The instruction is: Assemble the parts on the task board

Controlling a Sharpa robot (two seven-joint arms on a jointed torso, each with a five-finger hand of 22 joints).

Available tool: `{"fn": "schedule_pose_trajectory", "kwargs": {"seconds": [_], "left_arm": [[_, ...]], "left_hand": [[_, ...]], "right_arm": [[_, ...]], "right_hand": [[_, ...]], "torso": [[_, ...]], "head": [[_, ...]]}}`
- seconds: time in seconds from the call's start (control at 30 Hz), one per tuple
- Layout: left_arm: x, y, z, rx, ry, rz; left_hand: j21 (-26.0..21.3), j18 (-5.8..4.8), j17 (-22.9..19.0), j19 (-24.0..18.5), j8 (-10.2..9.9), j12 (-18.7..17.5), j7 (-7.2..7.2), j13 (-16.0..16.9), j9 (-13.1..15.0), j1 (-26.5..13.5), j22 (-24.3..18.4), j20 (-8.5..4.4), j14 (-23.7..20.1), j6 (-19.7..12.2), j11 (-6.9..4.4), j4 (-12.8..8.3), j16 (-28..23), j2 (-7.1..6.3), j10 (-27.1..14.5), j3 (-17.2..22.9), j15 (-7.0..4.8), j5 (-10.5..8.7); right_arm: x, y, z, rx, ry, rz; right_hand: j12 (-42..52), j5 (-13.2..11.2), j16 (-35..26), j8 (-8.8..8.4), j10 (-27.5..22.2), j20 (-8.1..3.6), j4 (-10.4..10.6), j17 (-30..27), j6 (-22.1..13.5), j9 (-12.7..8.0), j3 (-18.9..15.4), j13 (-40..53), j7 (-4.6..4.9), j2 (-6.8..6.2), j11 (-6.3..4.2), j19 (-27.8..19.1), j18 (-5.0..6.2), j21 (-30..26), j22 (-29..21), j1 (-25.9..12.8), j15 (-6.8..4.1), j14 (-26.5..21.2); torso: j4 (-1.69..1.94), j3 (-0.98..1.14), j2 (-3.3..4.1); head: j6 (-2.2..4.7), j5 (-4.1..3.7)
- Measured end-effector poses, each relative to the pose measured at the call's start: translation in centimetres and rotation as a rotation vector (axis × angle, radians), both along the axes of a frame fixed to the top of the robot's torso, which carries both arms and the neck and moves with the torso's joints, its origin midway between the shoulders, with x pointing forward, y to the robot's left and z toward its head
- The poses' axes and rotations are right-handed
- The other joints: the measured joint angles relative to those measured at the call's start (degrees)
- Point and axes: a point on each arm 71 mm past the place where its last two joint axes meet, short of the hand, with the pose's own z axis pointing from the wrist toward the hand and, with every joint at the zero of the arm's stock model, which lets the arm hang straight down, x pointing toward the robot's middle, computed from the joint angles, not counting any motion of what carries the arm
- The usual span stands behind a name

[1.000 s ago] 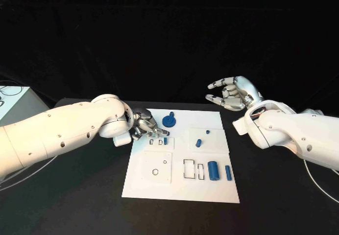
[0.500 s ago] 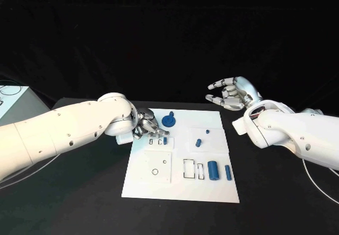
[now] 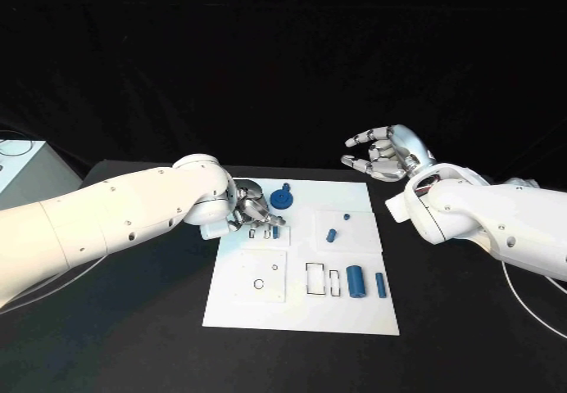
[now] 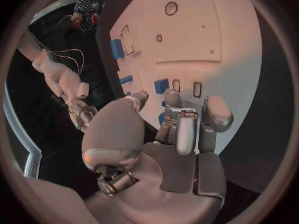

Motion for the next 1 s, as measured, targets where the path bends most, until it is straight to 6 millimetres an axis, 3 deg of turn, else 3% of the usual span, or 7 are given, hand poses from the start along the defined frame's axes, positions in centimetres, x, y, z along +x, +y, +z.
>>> {"fn": "schedule_pose_trajectory", "kwargs": {"seconds": [1.0], "left_arm": [[0.36, -0.61, -0.83, 0.023, 0.035, -0.011]], "left_hand": [[0.2, 0.0, 0.0, 0.0, 0.2, 0.0, 0.0, 0.2, 0.6, 0.0, 0.7, 0.0, 0.0, 0.0, -0.19, -0.3, 0.0, 0.0, -0.2, 1.1, 0.01, 0.0]], "right_arm": [[-0.02, 0.27, -0.02, 0.001, 0.002, 0.005]], "right_hand": [[0.0, -0.2, 0.0, 0.0, 0.0, 0.0, -0.2, 0.0, 0.0, 0.0, 0.2, 0.0, 0.0, 0.0, 0.0, 0.0, -0.01, 0.0, 0.0, 0.0, 0.0, 0.0]], "torso": [[0.12, -0.06, 0.01]], "head": [[-0.44, -0.32]]}}
